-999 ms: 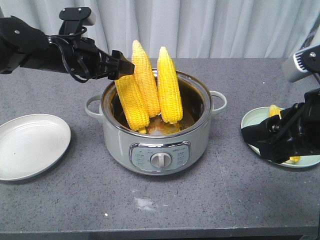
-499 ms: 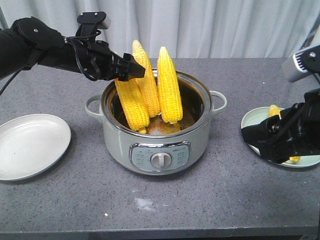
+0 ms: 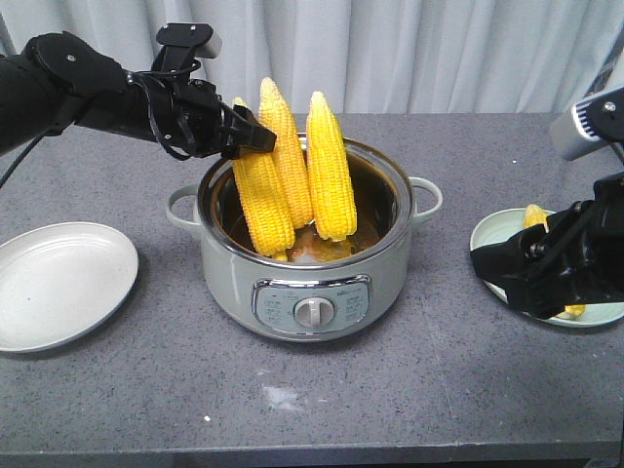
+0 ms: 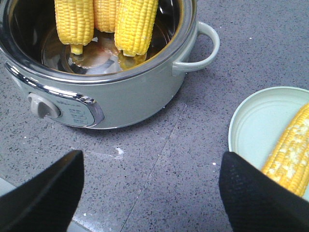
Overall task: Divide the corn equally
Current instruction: 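Lift the corn cob out of the pot with the left gripper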
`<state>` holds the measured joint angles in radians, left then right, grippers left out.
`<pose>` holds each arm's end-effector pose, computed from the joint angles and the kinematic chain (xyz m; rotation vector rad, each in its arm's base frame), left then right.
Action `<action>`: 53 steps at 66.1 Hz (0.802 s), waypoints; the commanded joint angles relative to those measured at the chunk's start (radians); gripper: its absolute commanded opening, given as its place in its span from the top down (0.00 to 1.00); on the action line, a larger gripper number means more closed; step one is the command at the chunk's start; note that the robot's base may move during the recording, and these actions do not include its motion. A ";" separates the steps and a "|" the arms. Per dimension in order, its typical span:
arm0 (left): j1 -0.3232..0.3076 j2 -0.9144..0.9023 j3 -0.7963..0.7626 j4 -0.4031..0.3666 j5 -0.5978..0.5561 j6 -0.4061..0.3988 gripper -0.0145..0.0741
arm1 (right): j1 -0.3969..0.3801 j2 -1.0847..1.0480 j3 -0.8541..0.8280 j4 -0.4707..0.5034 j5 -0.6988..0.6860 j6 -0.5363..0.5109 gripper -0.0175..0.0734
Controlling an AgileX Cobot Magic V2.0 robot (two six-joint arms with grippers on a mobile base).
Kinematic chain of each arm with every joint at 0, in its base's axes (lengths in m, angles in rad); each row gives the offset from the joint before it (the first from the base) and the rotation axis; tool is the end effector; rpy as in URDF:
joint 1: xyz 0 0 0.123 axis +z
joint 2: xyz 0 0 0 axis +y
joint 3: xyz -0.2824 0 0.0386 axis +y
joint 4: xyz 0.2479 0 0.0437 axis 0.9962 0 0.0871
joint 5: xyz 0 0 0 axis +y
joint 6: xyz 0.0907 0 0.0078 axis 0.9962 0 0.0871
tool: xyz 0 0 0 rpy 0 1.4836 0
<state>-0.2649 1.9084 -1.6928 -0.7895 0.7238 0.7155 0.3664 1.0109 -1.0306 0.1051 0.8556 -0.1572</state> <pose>0.4169 -0.1575 0.3154 0.6293 2.1510 -0.6567 0.1807 0.0771 0.3697 -0.5631 2.2560 0.2324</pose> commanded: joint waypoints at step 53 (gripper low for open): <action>-0.005 -0.431 -0.032 0.087 -0.027 0.002 0.62 | 0.001 -0.015 -0.026 0.000 -0.053 -0.010 0.19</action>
<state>-0.2649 1.5622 -1.6928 -0.7221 0.7484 0.7244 0.3664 1.0109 -1.0306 0.1051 0.8556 -0.1580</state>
